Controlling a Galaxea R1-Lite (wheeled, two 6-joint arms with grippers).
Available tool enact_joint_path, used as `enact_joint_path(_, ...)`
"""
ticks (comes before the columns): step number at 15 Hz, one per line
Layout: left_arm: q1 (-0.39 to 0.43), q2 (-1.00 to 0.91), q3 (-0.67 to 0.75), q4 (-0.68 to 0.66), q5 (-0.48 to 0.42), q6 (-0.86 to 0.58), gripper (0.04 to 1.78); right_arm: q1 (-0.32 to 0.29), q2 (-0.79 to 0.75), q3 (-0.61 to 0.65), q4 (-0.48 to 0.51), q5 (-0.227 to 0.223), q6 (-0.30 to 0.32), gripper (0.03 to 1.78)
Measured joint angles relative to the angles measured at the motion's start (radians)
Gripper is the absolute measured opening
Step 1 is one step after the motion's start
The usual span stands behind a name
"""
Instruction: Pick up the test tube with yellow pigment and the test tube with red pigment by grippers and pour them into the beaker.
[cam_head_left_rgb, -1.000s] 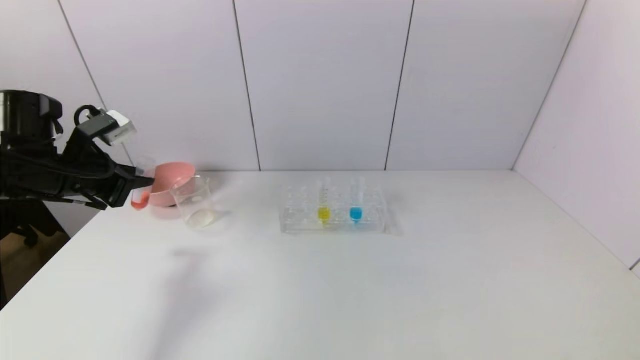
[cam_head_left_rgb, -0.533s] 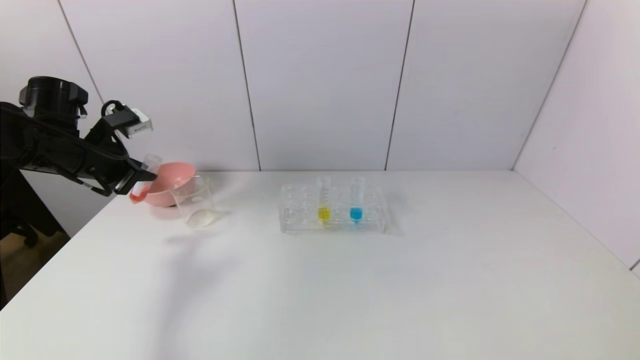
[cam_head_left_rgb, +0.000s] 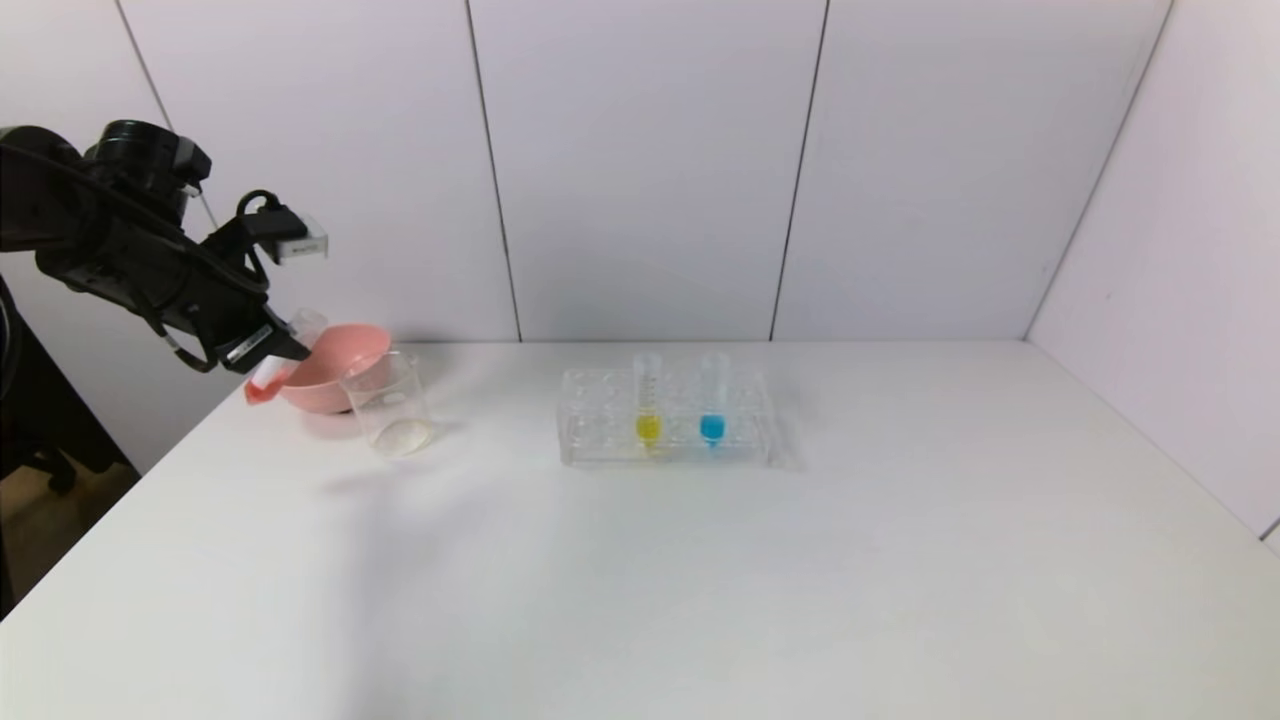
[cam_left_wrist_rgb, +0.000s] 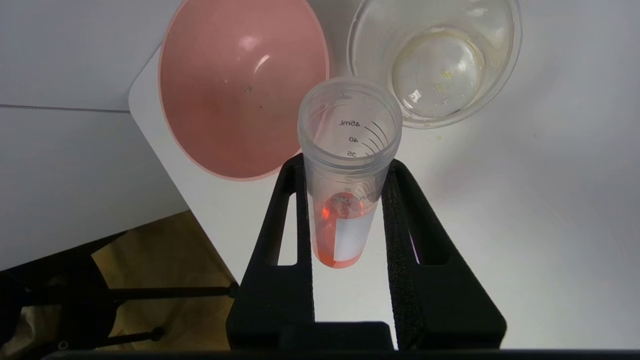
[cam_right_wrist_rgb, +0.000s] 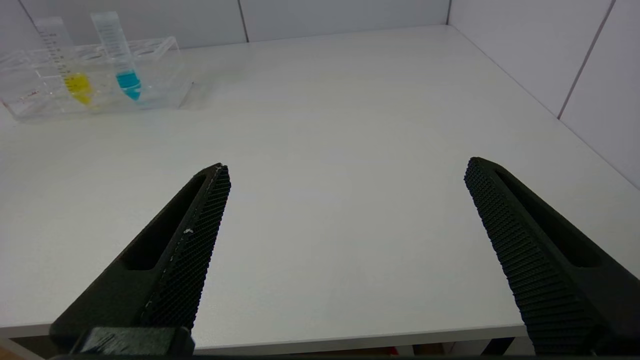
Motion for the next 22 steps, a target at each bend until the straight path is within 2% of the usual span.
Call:
enact_joint_path(2,-0.019,0.028,-0.098,0.11,0.04,0.023,0.43,0.0,0.0,0.0,0.0,0.0,0.0,1.71)
enact_joint_path(4,-0.047,0.052,-0.145,0.157,0.126,0.08,0.43,0.0,0.0,0.0,0.0,0.0,0.0,1.71)
enact_joint_path(16,-0.2,0.106,-0.179,0.156,0.485,0.197,0.43,0.0,0.0,0.0,0.0,0.0,0.0,1.71)
enact_joint_path(22,-0.237,0.14,-0.179,0.171,0.669,0.216,0.43,0.0,0.0,0.0,0.0,0.0,0.0,1.71)
